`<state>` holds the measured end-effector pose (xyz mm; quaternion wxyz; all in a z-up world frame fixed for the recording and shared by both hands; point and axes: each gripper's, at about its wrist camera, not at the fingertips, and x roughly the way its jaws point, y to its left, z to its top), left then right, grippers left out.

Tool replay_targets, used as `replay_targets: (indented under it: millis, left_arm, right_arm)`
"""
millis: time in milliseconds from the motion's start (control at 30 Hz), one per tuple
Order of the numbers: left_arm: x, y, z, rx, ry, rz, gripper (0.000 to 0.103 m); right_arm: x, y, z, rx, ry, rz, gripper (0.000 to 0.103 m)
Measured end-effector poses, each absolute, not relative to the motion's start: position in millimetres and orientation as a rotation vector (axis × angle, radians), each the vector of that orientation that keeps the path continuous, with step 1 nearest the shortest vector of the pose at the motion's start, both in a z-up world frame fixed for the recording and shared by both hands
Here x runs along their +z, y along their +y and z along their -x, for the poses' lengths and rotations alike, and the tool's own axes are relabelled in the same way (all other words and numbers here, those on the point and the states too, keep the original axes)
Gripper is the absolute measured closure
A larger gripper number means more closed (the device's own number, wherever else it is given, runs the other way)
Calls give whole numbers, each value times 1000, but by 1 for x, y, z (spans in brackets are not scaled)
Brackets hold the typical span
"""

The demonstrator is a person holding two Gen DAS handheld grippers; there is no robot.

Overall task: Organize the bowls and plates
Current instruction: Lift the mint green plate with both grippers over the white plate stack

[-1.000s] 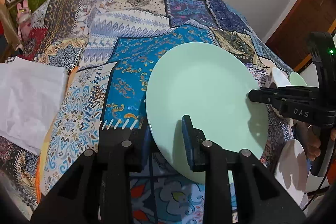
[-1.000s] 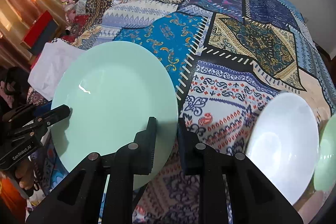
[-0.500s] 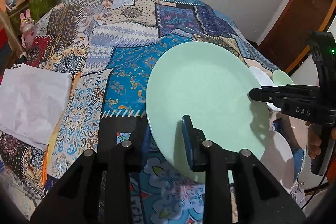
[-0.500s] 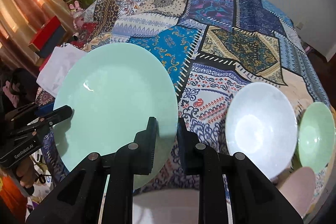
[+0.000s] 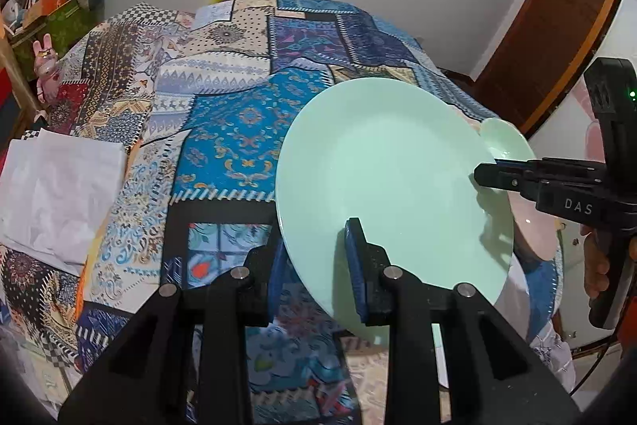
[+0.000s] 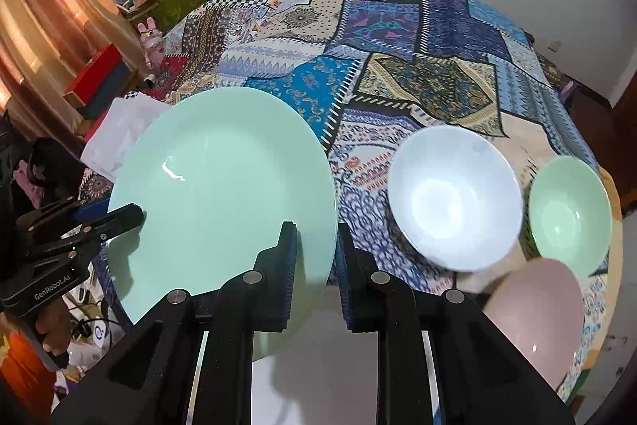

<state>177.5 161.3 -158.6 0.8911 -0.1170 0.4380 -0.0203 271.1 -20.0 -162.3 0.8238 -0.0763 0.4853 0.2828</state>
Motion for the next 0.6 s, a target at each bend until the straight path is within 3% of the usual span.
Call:
replay_targets:
  millis: [600]
  left_arm:
    - [-150, 105, -153, -118, 910, 223, 75]
  right_arm:
    - [-169, -84, -236, 559, 1036, 53, 85]
